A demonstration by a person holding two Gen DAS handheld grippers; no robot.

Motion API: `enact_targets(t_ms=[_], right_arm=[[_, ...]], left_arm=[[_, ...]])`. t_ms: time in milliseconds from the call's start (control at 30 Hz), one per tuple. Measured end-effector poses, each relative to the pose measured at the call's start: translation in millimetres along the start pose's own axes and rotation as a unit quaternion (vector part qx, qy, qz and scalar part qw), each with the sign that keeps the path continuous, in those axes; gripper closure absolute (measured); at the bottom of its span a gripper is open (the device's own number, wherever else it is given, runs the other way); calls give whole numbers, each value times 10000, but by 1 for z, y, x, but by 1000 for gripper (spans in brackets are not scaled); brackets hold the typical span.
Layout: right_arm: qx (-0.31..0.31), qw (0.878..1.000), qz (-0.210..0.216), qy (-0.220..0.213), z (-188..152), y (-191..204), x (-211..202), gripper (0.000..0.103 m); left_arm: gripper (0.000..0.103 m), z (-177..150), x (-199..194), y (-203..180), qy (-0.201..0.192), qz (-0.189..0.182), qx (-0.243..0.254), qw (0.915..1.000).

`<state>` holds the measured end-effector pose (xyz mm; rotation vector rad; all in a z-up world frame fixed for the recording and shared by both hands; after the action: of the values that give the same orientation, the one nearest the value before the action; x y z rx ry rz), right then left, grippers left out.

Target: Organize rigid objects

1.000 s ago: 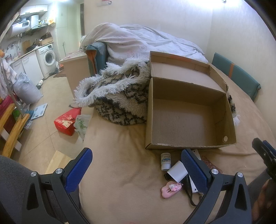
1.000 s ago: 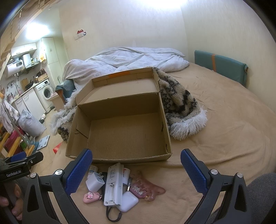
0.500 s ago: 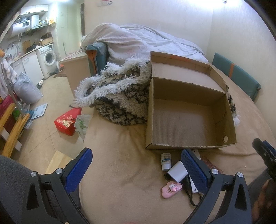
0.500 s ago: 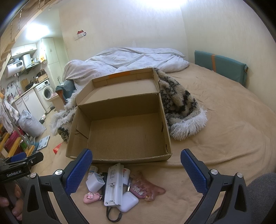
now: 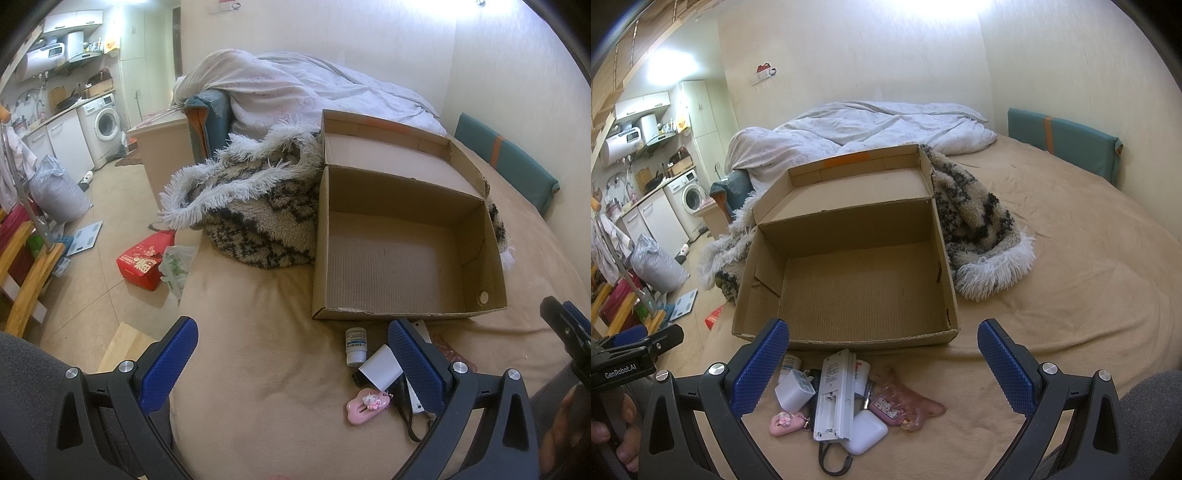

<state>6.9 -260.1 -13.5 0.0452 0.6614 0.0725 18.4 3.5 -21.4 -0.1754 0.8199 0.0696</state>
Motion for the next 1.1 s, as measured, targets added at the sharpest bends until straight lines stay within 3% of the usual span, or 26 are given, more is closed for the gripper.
enact_targets(t_ms=[733, 867, 1100], right_arm=[[194, 9997, 116, 88, 0, -3, 3, 0], [314, 9986, 287, 327, 1, -6, 12, 0], [491, 9912, 628, 1054, -3, -12, 41, 0]], left_arm=[[0, 2, 1, 11, 19, 24, -22, 10000], [0, 6, 6, 12, 34, 332, 41, 9994], [0, 9, 32, 6, 636, 295, 197, 9973]])
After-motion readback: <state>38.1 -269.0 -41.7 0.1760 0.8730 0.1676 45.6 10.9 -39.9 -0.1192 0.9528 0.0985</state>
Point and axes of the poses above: each gripper's, at about its wrist camera, not at the fingertips, and x roughly the way its jaws point, y to its left, z to its top, the point moved 3 cm from there along x, roughly the way its jaws point, and after that the axes turned 7 degrees about -x, right-handed, at the moved point
